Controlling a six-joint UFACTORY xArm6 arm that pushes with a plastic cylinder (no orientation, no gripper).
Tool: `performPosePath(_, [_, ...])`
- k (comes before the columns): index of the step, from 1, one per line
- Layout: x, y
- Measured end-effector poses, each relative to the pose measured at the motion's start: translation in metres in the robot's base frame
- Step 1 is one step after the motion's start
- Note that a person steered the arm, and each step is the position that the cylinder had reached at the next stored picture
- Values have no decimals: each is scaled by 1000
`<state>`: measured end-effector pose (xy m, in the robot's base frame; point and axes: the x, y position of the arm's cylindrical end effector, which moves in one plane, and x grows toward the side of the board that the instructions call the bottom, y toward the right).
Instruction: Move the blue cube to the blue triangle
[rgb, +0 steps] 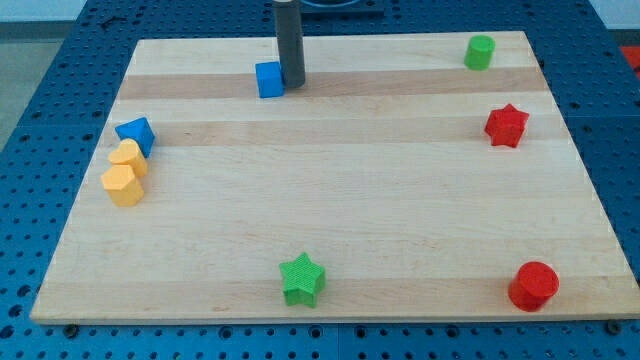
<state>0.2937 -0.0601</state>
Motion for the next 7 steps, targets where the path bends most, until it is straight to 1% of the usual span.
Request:
performPosePath(1, [0,-10])
performPosePath(5, [0,-148])
performPosePath(6, [-5,-130])
performPosePath(7, [-29,-120])
